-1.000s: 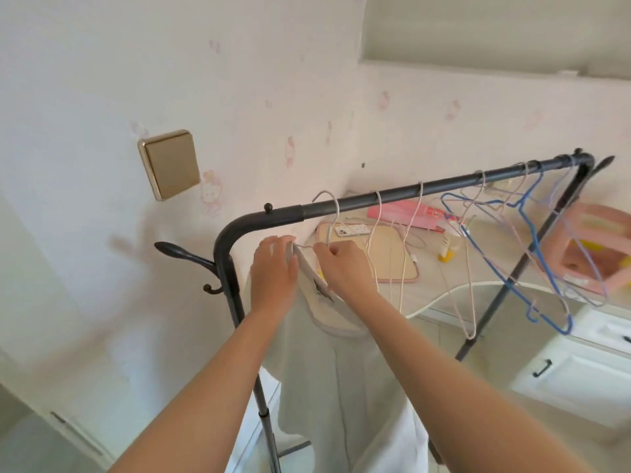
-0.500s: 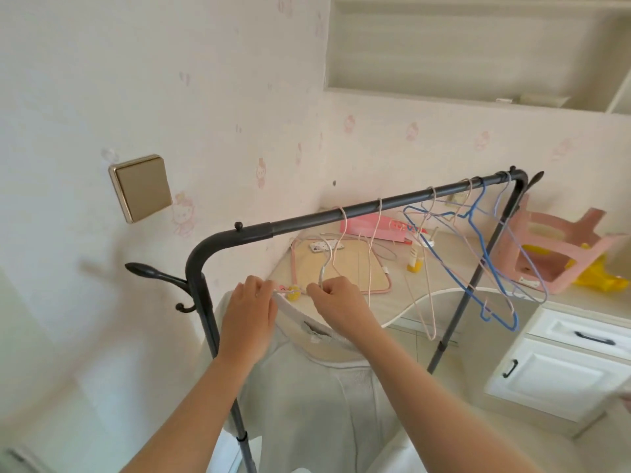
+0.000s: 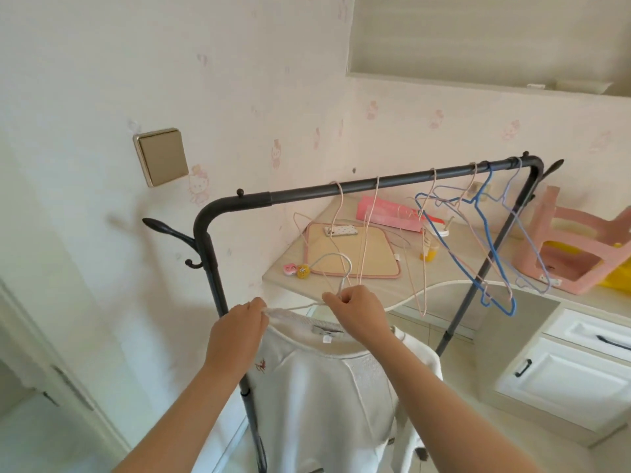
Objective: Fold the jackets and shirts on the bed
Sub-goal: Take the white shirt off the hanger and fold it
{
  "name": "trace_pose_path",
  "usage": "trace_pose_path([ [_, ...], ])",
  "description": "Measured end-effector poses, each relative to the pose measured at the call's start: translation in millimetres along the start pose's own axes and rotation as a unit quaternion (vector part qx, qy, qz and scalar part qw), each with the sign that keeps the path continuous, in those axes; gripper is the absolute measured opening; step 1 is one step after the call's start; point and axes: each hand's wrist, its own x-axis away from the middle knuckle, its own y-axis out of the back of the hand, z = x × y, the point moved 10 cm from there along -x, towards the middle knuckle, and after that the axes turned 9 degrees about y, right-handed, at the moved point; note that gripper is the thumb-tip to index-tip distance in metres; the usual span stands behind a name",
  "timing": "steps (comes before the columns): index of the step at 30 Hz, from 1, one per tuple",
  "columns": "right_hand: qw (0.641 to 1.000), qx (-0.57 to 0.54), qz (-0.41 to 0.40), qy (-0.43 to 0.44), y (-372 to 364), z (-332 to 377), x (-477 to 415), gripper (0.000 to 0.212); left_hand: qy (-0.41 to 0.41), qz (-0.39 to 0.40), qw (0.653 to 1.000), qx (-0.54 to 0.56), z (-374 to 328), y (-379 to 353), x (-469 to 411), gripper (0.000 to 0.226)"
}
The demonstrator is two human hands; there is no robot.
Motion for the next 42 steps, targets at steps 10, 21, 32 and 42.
trace_pose_path([
  [10,0.998,-0.058,0.016,0.003,-2.9,-32.7,8.6,0.052,0.103,0.046,0.993,0.047,54.5,16.5,47.5,0.022],
  [21,0.973,-0.216,0.073,-0.031,-56.9,-36.7,25.0,0.042,0.193,0.053,0.964,0.175,119.6,33.7,67.2,0.021],
  [32,0.938,-0.342,0.062,-0.003,-75.3,17.7,8.0,0.047,0.197,0.037,0.963,0.181,100.1,44.7,51.1,0.025],
  [42,0.936,-0.344,-0.046,-0.053,-48.4,13.2,15.6,0.04,0.245,0.083,0.952,0.163,103.7,8.4,50.3,0.029],
])
